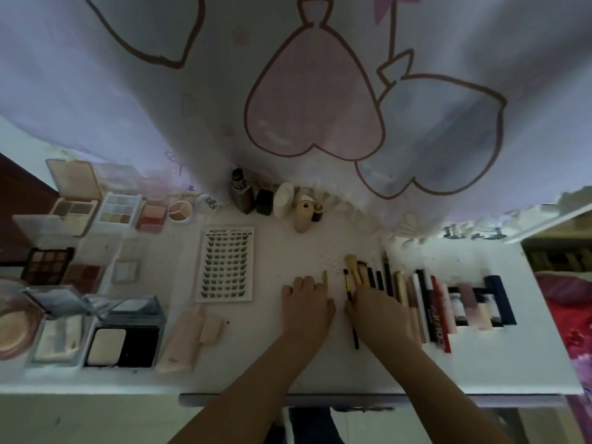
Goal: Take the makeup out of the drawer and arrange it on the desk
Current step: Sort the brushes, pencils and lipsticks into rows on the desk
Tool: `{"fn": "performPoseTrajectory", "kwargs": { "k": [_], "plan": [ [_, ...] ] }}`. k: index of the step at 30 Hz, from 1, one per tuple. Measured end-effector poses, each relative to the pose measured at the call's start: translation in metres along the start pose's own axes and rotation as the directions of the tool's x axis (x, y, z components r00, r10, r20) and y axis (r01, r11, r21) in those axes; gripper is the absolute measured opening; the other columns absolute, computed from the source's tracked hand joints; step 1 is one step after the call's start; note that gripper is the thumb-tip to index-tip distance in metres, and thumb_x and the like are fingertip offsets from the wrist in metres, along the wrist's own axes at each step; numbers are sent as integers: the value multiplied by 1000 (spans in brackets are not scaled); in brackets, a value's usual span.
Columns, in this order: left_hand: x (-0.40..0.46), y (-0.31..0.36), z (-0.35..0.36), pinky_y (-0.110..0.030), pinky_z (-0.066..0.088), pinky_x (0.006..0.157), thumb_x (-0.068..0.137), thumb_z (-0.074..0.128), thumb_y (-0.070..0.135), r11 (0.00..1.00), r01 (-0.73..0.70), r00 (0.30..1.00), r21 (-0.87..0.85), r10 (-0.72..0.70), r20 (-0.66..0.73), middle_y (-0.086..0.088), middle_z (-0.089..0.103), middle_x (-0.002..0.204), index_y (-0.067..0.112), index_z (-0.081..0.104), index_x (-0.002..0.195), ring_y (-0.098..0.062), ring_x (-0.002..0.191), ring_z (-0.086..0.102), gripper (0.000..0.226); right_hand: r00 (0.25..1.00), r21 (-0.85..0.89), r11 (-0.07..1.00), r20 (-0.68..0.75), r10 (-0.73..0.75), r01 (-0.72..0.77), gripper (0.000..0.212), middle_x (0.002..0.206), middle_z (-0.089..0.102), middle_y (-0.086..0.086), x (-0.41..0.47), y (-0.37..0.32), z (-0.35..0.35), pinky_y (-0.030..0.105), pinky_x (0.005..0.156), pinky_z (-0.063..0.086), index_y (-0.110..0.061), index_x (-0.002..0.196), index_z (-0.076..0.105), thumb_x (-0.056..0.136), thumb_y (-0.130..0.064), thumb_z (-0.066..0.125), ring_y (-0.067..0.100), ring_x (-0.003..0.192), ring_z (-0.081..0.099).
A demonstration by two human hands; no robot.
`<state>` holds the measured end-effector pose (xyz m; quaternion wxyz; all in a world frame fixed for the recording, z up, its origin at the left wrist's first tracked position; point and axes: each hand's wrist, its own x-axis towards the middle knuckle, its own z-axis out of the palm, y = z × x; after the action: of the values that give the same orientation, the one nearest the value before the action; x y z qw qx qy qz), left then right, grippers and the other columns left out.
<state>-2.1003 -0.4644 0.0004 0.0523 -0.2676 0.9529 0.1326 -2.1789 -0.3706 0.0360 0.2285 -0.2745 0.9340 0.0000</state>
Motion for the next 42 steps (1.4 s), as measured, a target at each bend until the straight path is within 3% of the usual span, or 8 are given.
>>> {"fn": "performPoseTrajectory", "kwargs": {
  "k": [7,10,13,18,25,28,33,42],
  "plan": [
    [-17,-51,-25,-40,30,98,97,38,24,980,46,997,196,-56,48,-10,52,121,13,38,140,-27,114,43,44,998,22,999,62,-33,31,19,67,43,-8,4,-37,0,23,44,26,-19,83,48,93,-35,46,11,61,45],
    [-30,-72,-41,-34,49,75,67,79,28,968,15,999,252,-6,-37,-7,67,83,11,72,94,-23,81,62,32,991,79,994,104,-86,78,21,70,46,-6,1,-68,10,23,48,30,-20,81,46,92,-39,46,13,67,48],
    [-34,-86,-38,-28,50,56,42,90,24,966,-16,998,259,32,-57,-4,63,60,14,71,62,-21,59,61,29,989,82,993,118,-89,79,21,78,51,-2,0,-96,22,25,54,34,-18,86,53,91,-38,47,15,68,48],
    [-37,-97,-33,-39,35,90,94,41,22,950,3,999,314,-14,31,-10,56,112,11,59,109,-29,108,48,26,990,41,995,101,-98,94,23,81,54,1,2,-109,31,25,57,35,-17,83,48,93,-38,44,16,68,48],
    [-19,-50,-40,-29,50,61,57,83,33,984,-134,975,114,151,-162,-2,61,66,17,64,65,-21,64,60,26,996,138,990,-90,-22,34,26,95,67,3,10,-33,-4,26,60,38,-19,100,56,94,-41,44,19,77,58],
    [0,-2,-35,-28,48,65,68,75,36,978,-205,967,30,207,-148,0,61,72,18,64,72,-18,70,59,22,986,122,992,-159,46,-27,25,91,66,0,12,13,-16,25,63,39,-18,107,57,96,-35,41,19,83,62],
    [34,45,-7,-40,33,95,99,34,27,990,-133,991,-51,134,11,-10,48,130,9,36,136,-29,116,43,41,986,83,995,-154,62,-49,24,70,51,-10,19,34,-2,25,55,35,-20,99,57,98,-33,37,13,67,54],
    [44,27,-9,-38,31,92,97,36,37,998,-32,996,50,27,89,-10,53,119,11,55,115,-27,112,43,38,995,61,998,-98,1,5,34,87,66,0,32,27,7,27,57,38,-20,89,50,94,-51,38,18,79,63]
  ]
}}
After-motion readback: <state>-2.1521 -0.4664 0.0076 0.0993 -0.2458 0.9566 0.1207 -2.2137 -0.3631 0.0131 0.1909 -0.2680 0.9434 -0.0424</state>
